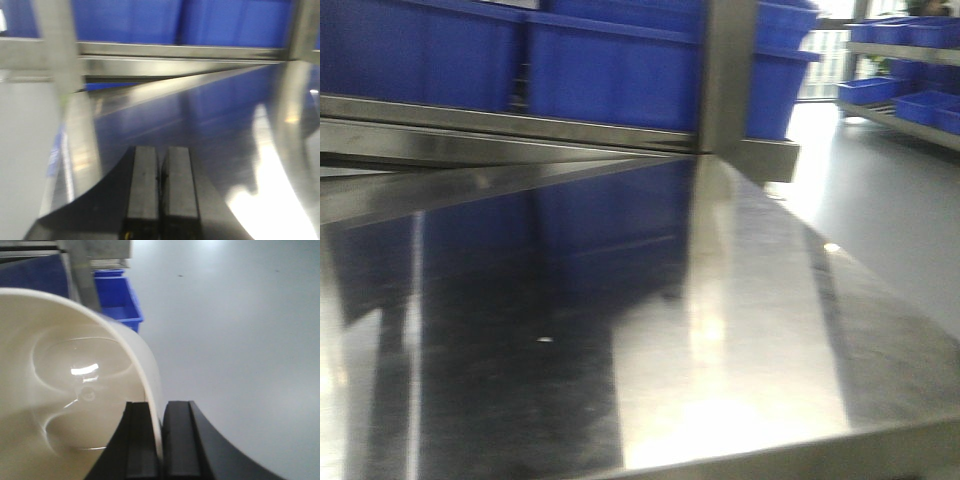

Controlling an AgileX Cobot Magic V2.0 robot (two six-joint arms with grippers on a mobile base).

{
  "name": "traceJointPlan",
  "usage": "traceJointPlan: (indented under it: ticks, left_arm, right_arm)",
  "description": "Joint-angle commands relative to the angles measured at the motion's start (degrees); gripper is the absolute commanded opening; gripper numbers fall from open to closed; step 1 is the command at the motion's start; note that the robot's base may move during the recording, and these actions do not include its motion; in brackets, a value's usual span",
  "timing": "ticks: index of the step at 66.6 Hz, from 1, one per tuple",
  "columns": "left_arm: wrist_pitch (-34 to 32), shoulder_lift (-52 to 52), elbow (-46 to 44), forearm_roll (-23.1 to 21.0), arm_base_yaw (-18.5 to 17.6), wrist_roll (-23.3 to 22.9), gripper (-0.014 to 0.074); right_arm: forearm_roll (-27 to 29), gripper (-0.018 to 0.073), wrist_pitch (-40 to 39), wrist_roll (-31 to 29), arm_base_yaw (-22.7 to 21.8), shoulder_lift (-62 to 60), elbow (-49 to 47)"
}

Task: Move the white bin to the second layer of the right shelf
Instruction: 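Drive the base away from the table holding the bin in the right gripper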

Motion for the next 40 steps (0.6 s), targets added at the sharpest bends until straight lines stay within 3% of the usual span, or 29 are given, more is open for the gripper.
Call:
traceJointPlan:
  ticks: [1, 40]
  left_arm:
    - [-4.99, -0.79, 2.11, 0.0, -0.29, -0.3, 0.0085]
    - [-4.99, -0.79, 2.11, 0.0, -0.29, -0.3, 0.0085]
  right_arm:
    - [-0.7, 0.0049, -5.84, 0.32, -0.3, 0.26, -1.82]
    - [-0.7, 0.0049, -5.84, 0.32, -0.3, 0.26, -1.82]
